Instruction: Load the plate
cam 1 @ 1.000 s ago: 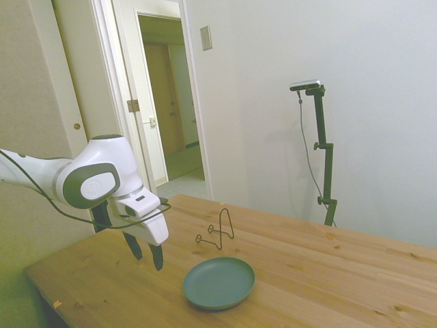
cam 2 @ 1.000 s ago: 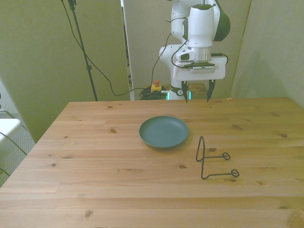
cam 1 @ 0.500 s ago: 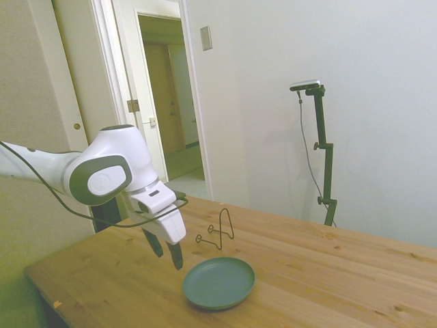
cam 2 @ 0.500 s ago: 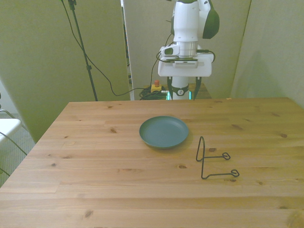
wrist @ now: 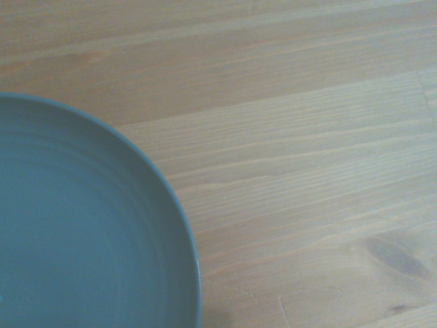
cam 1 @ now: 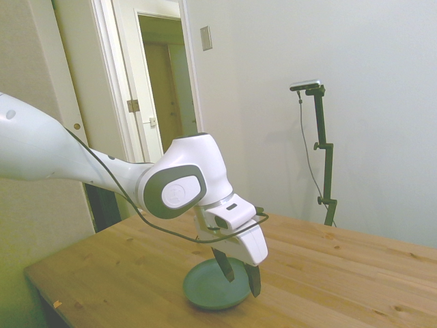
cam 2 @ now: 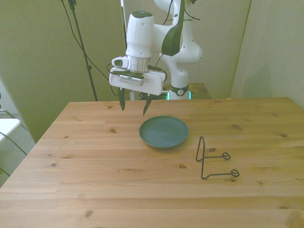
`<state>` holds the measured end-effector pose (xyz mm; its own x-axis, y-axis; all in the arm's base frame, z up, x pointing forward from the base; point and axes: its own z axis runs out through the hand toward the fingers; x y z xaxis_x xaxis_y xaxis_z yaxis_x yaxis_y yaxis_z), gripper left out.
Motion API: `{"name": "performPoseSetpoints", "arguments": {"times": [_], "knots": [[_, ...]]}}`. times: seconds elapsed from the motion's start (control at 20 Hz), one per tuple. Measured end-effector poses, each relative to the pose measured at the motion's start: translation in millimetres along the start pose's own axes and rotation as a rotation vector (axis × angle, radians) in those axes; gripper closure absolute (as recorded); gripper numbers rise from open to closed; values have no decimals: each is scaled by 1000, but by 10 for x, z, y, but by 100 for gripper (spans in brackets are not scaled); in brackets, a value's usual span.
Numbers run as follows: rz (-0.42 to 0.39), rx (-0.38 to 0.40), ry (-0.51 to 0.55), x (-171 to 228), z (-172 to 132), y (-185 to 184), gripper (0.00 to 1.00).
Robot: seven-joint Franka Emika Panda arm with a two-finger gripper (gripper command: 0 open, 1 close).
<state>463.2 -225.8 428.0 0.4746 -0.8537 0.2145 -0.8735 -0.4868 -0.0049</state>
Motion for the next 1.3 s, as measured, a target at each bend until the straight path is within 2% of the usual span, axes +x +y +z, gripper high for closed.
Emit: {"name": "performPoseSetpoints", "arguments": {"times": [0.35, 0.5, 0.8, 1.1, 1.3], "knots": [[54, 62, -101, 25, 167, -19, 0], [44, 76, -141, 117, 293, -15, 0], [-3, 164, -207, 187, 513, 58, 0], [21, 236, -272, 138, 755, 34, 0], [29, 256, -299, 94, 789, -41, 0]]}}
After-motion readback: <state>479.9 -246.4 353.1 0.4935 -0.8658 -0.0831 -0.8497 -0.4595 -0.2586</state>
